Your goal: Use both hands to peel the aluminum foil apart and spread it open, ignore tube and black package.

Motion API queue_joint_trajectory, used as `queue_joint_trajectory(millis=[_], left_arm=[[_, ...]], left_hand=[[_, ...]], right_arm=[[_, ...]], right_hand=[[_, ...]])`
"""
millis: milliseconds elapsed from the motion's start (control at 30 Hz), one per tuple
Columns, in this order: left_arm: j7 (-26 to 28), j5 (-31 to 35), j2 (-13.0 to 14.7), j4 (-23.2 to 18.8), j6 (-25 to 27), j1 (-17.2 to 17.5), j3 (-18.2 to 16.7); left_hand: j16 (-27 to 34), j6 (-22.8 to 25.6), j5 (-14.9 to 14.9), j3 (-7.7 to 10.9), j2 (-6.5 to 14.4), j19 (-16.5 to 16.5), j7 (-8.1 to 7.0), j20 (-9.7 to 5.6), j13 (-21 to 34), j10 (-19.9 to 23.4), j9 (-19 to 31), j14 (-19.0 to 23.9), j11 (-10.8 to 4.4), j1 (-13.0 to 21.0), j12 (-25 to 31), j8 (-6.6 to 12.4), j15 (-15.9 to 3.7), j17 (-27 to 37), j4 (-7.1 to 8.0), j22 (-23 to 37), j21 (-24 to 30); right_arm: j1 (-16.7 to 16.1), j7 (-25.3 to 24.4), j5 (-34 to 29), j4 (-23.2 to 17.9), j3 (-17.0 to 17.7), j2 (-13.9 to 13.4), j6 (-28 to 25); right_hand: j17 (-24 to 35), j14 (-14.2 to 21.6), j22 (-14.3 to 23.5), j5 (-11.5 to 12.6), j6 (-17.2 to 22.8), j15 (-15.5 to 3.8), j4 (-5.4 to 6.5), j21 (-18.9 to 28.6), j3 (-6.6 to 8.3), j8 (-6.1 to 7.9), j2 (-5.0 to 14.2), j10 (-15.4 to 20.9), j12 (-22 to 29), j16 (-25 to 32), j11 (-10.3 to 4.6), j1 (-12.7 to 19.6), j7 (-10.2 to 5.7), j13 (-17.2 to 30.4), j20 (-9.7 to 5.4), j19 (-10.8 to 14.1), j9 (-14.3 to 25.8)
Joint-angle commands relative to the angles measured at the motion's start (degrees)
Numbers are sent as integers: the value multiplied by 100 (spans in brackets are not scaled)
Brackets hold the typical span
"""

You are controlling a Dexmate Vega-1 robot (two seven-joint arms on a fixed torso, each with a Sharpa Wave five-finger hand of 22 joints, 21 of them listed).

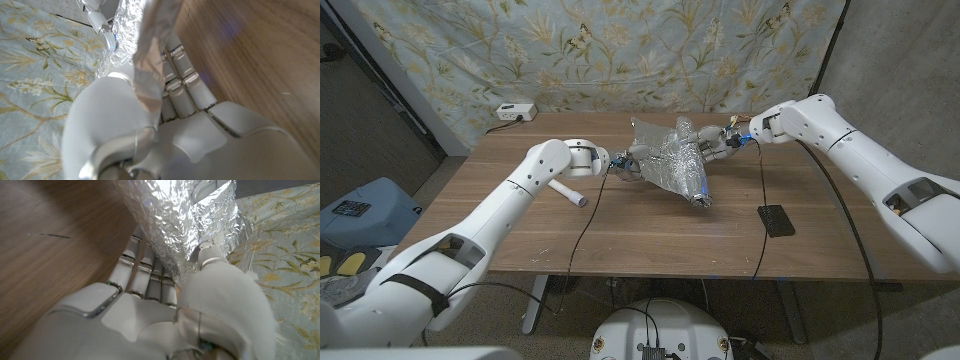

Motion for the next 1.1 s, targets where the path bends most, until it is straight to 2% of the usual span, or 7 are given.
queue_joint_trajectory(millis=[33,567,1100], left_arm=[[140,-84,24,-193,-133,152,-81],[121,-227,30,-200,-362,293,-135],[84,-200,81,-107,-382,219,-95]], left_hand=[[-6,215,-2,20,-24,-21,136,-32,47,126,38,-24,-210,90,54,-33,-18,45,38,9,51],[-32,278,-29,-8,-42,-57,120,-44,33,113,94,-11,-232,128,116,-56,-25,122,67,7,130],[-40,385,-55,-28,-54,-125,68,-50,51,83,164,-24,-241,179,190,-58,-49,252,68,5,205]], right_arm=[[-145,97,386,133,241,-52,-141],[-240,142,824,383,330,53,-467],[-355,135,1090,599,477,164,-434]], right_hand=[[1,145,-7,26,-40,-38,226,52,190,-14,1,-3,-19,-27,23,-55,119,110,14,64,-9],[-2,146,-10,23,-86,-51,228,56,191,-19,-9,-10,-47,-81,11,-102,109,82,16,104,-40],[49,190,-13,25,-71,-54,199,62,187,4,-27,35,-67,-78,-9,-108,79,32,-4,156,-56]])
